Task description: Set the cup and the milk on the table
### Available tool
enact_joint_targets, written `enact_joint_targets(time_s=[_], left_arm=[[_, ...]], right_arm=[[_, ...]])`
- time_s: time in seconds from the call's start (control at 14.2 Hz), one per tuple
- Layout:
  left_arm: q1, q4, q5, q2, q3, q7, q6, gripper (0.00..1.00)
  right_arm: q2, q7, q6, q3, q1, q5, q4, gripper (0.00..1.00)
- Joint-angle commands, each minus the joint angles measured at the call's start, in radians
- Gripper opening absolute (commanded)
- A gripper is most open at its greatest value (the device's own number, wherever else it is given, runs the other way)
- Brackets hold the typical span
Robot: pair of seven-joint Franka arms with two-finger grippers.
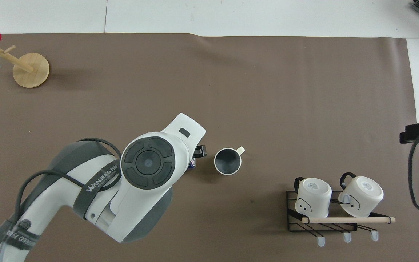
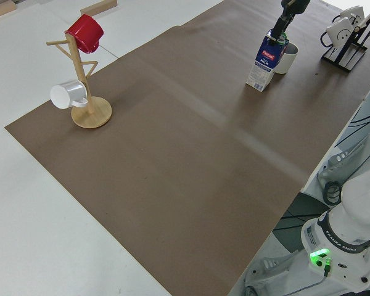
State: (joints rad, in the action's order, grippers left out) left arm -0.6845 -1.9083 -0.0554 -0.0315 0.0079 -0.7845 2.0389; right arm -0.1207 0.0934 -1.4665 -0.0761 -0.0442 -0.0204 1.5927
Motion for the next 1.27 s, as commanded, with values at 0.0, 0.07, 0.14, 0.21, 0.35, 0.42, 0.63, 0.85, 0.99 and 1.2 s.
enact_joint_targets(time_s=[0.0,0.07,0.14,0.21,0.35,0.42,0.63,0.85,0.99,1.2], left_arm=[[-0.003,0.112,-0.007,-0.007,0.020,0.005,-0.122,1.00],[0.008,0.133,-0.007,-0.004,0.023,0.008,-0.153,1.00],[0.031,0.149,-0.007,0.002,0.021,0.019,-0.179,1.00],[0.042,0.170,-0.007,0.007,0.026,0.054,-0.221,1.00],[0.092,0.251,-0.007,0.007,0.026,0.149,-0.337,1.00],[0.124,0.280,0.002,0.008,0.026,0.209,-0.380,1.00],[0.225,0.311,0.020,0.028,0.029,0.348,-0.442,1.00],[0.322,0.310,0.020,0.070,0.033,0.505,-0.471,1.00],[0.370,0.310,0.019,0.091,0.033,0.543,-0.500,1.00],[0.445,0.311,0.019,0.099,0.033,0.660,-0.519,1.00]], right_arm=[[0.001,-0.001,0.005,0.005,0.010,0.019,-0.008,1.00],[0.001,-0.001,0.006,0.009,0.007,0.019,-0.008,1.00],[0.001,-0.003,0.006,0.012,0.007,0.019,-0.008,1.00],[0.001,-0.003,0.006,0.012,0.007,0.019,-0.008,1.00],[0.001,-0.003,0.006,0.009,0.007,0.019,-0.008,1.00],[0.001,-0.003,0.006,0.009,0.007,0.019,-0.008,1.00],[0.001,-0.003,0.006,0.009,0.007,0.019,-0.008,1.00],[0.001,-0.003,0.006,0.009,0.007,0.019,-0.008,1.00],[0.001,-0.003,0.006,0.009,0.007,0.019,-0.008,1.00],[0.001,-0.003,0.006,0.009,0.007,0.019,-0.008,1.00]])
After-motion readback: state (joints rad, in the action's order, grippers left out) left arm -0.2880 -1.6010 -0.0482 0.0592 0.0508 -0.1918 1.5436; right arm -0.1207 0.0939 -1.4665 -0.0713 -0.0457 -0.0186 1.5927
